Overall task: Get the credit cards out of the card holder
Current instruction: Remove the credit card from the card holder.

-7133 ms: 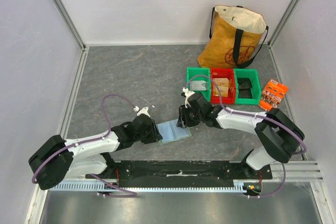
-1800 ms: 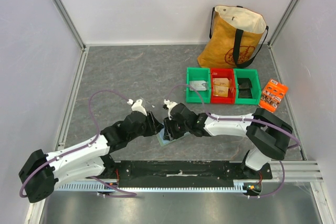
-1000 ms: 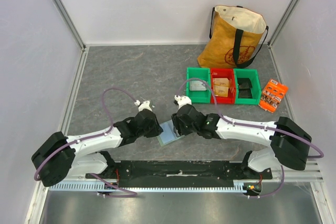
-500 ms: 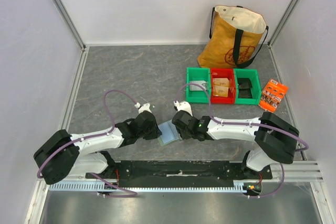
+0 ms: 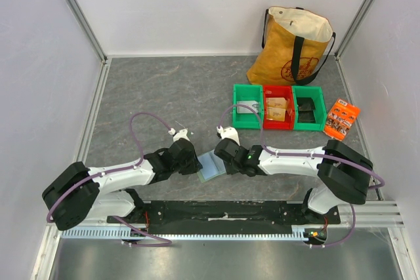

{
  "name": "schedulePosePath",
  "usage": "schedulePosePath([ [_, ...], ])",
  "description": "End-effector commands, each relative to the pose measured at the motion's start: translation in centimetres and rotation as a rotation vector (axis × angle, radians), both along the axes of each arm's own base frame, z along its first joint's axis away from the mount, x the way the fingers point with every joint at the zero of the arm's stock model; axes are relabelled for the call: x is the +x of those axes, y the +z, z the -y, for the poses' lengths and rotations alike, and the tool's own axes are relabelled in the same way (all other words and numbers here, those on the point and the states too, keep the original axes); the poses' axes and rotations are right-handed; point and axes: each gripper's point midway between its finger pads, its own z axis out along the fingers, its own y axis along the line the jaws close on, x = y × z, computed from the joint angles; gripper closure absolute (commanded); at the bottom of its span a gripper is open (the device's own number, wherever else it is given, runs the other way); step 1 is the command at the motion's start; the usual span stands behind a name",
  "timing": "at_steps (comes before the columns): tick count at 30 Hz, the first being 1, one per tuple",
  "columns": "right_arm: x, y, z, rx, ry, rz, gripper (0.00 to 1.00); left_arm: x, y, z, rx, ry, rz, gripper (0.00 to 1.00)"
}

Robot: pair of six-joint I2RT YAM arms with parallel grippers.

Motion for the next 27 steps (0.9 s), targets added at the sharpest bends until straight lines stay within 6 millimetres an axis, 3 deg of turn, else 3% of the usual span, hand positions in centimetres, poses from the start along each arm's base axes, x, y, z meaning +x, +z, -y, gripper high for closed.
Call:
schedulePosePath([
  [1, 0.2, 0.4, -1.1, 0.027, 0.008, 0.009, 0.73, -0.7, -0.8, 0.2, 0.005, -0.033, -0.025, 0.75],
  [13, 0.5, 4.0, -4.5, 0.175, 0.170, 0.081, 0.95, -0.8, -0.5, 0.0, -0.013, -0.024, -0.017, 0.75],
  [19, -1.7, 4.7, -7.4, 0.291, 0.340, 0.019, 0.94, -0.7, -0.1, 0.2, -0.045, -0.010, -0.008, 0.75],
  [27, -4.1, 2.7, -8.5, 0.283, 0.459, -0.080, 0.85, -0.4, 2.2, -0.8, -0.137, 0.068, 0.069, 0.67],
])
